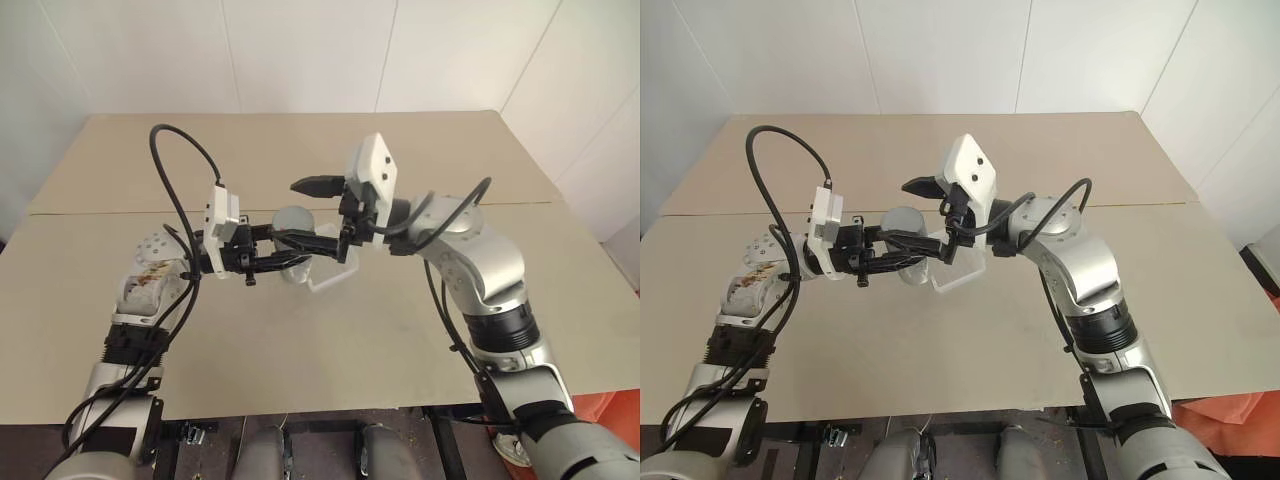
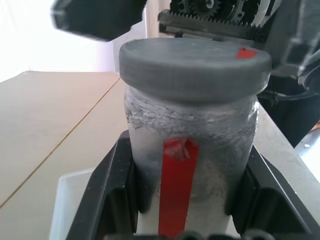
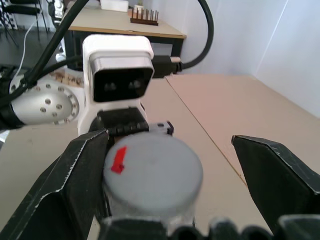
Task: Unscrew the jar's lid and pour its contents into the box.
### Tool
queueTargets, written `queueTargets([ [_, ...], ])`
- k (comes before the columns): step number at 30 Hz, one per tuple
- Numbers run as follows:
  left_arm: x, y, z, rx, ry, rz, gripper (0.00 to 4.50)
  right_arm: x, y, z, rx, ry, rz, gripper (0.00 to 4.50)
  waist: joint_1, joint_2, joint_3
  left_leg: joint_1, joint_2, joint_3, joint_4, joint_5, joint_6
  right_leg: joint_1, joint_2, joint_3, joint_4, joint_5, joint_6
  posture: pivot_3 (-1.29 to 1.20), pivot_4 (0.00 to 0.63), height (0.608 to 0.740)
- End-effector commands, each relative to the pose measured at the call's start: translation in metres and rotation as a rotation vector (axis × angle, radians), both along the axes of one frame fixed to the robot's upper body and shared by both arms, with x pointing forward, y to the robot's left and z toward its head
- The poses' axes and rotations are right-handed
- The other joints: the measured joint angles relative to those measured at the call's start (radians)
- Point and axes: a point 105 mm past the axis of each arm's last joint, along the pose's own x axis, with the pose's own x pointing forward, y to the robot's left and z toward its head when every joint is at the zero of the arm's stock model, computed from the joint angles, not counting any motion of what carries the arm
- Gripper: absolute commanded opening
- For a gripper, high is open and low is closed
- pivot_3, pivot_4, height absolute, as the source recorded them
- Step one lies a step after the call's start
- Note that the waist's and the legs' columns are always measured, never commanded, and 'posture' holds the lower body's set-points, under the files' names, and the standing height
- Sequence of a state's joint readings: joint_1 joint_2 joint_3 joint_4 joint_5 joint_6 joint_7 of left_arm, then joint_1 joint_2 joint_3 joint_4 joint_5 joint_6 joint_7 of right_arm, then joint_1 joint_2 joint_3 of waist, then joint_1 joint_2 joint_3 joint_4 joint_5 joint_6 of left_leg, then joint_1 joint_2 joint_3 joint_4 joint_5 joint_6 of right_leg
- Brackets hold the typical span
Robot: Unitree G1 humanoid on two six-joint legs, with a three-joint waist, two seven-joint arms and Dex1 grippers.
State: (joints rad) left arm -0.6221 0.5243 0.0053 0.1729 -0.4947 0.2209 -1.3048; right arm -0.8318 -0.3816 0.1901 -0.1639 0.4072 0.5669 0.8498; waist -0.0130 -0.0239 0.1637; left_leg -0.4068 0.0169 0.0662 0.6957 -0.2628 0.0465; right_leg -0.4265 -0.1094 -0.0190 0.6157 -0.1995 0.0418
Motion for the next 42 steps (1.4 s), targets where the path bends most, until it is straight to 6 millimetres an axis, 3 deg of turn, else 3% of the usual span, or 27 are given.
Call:
queueTargets([
  [1, -0.007, 0.009, 0.016, -0.011, -0.075, -0.02, 1.92, 0.027, -0.043, 0.013, 0.054, -0.016, -0.204, 4.49, 0.0, 0.0, 0.0, 0.0, 0.0, 0.0, 0.0, 0.0, 0.0, 0.0, 0.0, 0.0, 0.0, 0.0, 0.0, 0.0, 0.15, 0.74],
  [8, -0.011, 0.01, 0.014, -0.013, -0.069, -0.021, 1.92, 0.032, -0.06, 0.017, 0.081, -0.008, -0.266, 4.49, 0.004, 0.0, 0.0, 0.0, 0.0, 0.0, 0.0, 0.0, 0.001, 0.0, 0.0, 0.0, -0.001, 0.0, 0.0, 0.0, 0.15, 0.74],
  [12, -0.009, 0.009, 0.014, -0.023, -0.066, -0.009, 1.92, 0.027, -0.061, 0.018, 0.083, -0.013, -0.26, 4.49, -0.003, 0.0, 0.0, 0.0, 0.0, 0.0, 0.0, 0.0, 0.0, 0.0, 0.0, 0.0, -0.001, 0.0, 0.0, 0.0, 0.15, 0.74],
  [17, -0.004, 0.002, 0.01, -0.043, -0.056, 0.0, 1.92, -0.005, -0.036, 0.035, 0.145, -0.021, -0.098, 4.49, -0.001, 0.0, 0.0, 0.0, 0.0, 0.0, 0.0, 0.0, 0.001, 0.0, 0.0, 0.0, -0.001, 0.0, 0.0, 0.0, 0.15, 0.74],
  [21, -0.002, -0.006, 0.01, -0.06, -0.056, -0.004, 1.92, -0.028, -0.003, 0.037, 0.125, -0.032, 0.017, 4.49, 0.0, 0.0, 0.0, 0.0, 0.0, 0.0, 0.0, 0.0, 0.001, 0.0, 0.0, 0.0, -0.001, 0.0, 0.0, 0.0, 0.15, 0.74],
  [29, -0.002, -0.013, 0.014, -0.071, -0.069, -0.027, 1.92, -0.014, 0.031, 0.016, 0.013, -0.073, -0.035, 4.49, 0.0, 0.0, 0.0, 0.0, 0.0, 0.0, 0.0, 0.0, 0.0, 0.0, 0.0, 0.0, 0.0, 0.0, 0.0, 0.0, 0.15, 0.74],
  [36, -0.004, -0.008, 0.015, -0.062, -0.082, -0.019, 1.92, 0.003, 0.016, 0.02, 0.035, -0.075, -0.118, 4.49, 0.0, 0.0, 0.0, -0.001, 0.0, 0.0, 0.0, 0.0, 0.0, 0.0, 0.0, -0.001, -0.001, 0.0, 0.0, 0.0, 0.15, 0.74],
  [42, -0.004, -0.001, 0.014, -0.054, -0.081, -0.002, 1.92, 0.012, -0.017, 0.025, 0.062, -0.085, -0.185, 4.49, 0.001, 0.0, 0.0, 0.0, 0.0, 0.0, 0.0, 0.0, 0.0, 0.001, 0.0, -0.001, -0.001, 0.0, 0.0, 0.0, 0.15, 0.74],
])
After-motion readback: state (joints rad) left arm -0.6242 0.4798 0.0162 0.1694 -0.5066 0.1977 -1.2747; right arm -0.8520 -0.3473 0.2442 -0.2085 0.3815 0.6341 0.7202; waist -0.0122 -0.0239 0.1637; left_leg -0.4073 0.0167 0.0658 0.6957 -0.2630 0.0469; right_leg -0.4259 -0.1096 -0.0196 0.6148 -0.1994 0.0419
